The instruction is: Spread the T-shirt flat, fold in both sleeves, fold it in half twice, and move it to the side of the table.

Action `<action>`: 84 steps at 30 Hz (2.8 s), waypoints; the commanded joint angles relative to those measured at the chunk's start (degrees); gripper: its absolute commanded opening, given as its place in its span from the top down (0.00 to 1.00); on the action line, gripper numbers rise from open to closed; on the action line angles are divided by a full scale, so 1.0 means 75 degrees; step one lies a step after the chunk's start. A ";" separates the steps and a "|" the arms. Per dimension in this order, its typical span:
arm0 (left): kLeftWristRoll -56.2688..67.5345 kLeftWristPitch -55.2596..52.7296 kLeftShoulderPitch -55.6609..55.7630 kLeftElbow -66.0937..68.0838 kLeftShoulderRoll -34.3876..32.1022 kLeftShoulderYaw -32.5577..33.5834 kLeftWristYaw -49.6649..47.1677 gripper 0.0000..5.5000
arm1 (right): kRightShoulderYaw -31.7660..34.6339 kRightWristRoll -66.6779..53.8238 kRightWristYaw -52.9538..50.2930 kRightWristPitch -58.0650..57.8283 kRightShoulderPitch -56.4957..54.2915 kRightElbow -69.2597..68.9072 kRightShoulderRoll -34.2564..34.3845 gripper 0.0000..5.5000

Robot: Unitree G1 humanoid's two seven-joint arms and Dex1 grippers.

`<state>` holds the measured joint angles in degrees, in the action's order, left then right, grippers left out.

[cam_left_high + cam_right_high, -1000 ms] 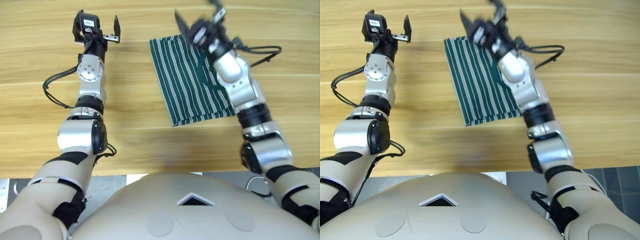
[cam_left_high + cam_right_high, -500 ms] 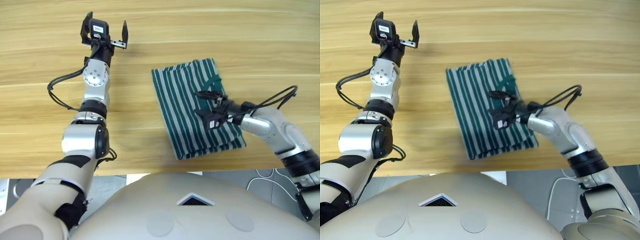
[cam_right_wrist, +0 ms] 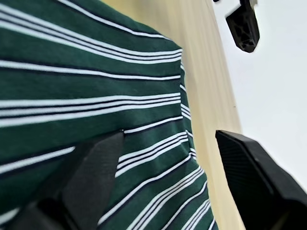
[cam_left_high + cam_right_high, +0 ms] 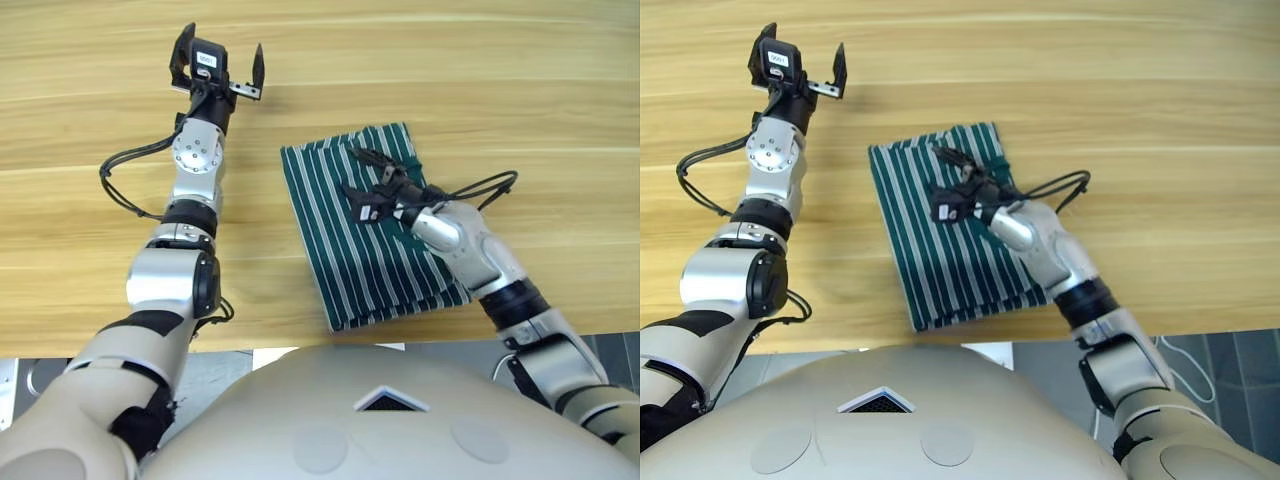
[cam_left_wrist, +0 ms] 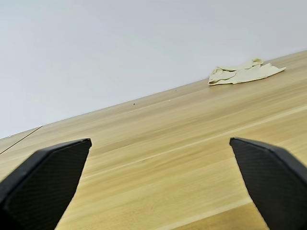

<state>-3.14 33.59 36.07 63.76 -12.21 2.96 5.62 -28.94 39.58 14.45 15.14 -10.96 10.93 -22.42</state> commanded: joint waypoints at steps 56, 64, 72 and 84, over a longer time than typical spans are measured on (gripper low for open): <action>-0.1909 0.0970 -0.5734 -0.8953 -0.4496 -0.3245 0.5567 0.02 | 0.2514 -0.1803 0.3798 0.1910 0.4837 -0.2986 -0.4550 0.02; -0.2520 0.1218 -0.5386 -0.8398 -0.4313 -0.3453 0.5077 0.16 | 0.2128 -0.1876 0.3695 0.1897 0.4613 -0.2769 -0.4348 0.02; -0.2761 0.1415 -0.5206 -0.8107 -0.4287 -0.3681 0.4878 0.44 | 0.1815 -0.1955 0.3598 0.1826 0.4404 -0.2511 -0.4192 0.27; -0.2469 0.1593 -0.5254 -0.8216 -0.4500 -0.3896 0.4947 0.77 | 0.1745 -0.2008 0.3401 0.1660 0.4308 -0.2439 -0.4144 0.68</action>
<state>-21.15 45.19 -2.79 2.30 -44.63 -25.76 41.88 -13.12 21.19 37.79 31.02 19.38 -10.55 -53.85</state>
